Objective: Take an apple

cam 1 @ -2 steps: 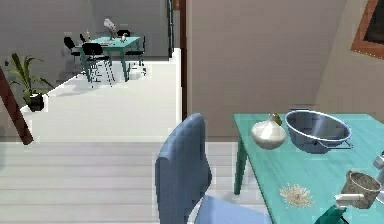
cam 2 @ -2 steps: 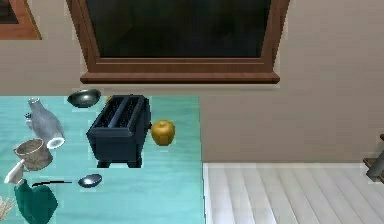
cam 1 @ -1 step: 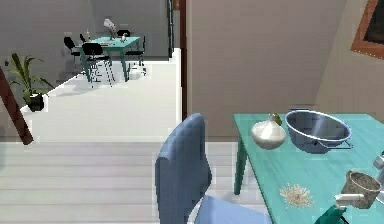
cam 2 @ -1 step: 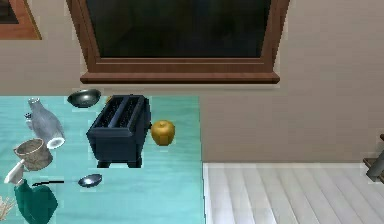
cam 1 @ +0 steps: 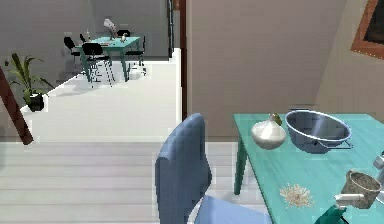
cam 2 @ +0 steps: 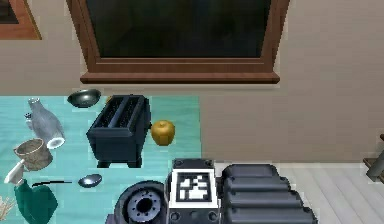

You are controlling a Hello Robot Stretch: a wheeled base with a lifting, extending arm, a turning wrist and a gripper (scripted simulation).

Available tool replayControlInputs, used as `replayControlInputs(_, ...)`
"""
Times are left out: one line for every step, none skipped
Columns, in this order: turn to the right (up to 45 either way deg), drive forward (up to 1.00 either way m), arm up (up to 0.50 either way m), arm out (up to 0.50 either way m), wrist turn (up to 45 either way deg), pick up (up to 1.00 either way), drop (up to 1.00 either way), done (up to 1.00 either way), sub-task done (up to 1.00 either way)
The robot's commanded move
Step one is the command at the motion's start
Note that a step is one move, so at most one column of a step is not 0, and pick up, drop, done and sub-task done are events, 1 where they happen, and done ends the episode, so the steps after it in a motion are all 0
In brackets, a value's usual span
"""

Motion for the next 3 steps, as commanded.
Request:
replayControlInputs(0.0, 0.0, 0.0, 0.42, 0.0, 0.0, 0.0, 0.0, 0.0)
replayControlInputs(0.0, 0.0, 0.0, 0.0, 45.0, 0.0, 0.0, 0.0, 0.0)
replayControlInputs(0.0, 0.0, 0.0, 0.0, 45.0, 0.0, 0.0, 0.0, 0.0)
